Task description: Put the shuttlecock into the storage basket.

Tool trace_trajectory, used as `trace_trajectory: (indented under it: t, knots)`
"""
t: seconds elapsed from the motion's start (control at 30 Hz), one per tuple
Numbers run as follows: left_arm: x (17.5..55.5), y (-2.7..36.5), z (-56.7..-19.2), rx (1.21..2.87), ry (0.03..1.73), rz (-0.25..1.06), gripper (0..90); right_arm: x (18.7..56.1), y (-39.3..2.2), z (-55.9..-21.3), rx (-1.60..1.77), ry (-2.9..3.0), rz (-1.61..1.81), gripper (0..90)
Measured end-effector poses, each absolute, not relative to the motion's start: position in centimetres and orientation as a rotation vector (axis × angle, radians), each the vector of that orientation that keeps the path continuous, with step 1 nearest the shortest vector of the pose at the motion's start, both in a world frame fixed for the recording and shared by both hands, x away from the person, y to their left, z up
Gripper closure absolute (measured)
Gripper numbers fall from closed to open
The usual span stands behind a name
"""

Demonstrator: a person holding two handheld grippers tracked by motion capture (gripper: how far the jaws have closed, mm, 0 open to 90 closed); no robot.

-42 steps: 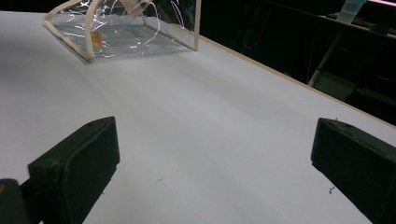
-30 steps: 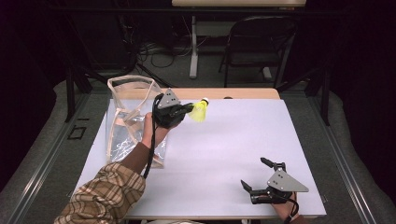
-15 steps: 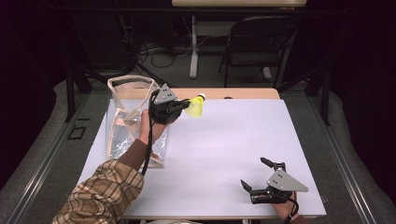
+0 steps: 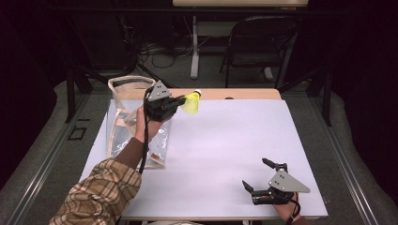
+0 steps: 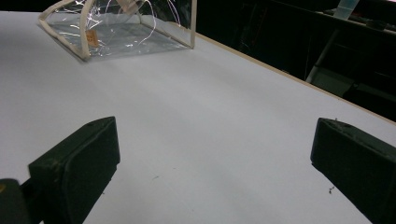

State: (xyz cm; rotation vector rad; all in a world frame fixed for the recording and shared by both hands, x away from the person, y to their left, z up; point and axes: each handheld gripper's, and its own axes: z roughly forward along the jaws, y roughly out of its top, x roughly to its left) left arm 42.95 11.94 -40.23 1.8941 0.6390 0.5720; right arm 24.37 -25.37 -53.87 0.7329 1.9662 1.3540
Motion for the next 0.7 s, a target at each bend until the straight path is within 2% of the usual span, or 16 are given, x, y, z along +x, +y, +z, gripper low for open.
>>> trace_trajectory:
  t: [0.7]
  knots:
    - [43.6,13.2,-39.7,1.877,0.667,0.59,89.8,24.3,-25.3,-53.9,0.728,1.974,1.355,0.8]
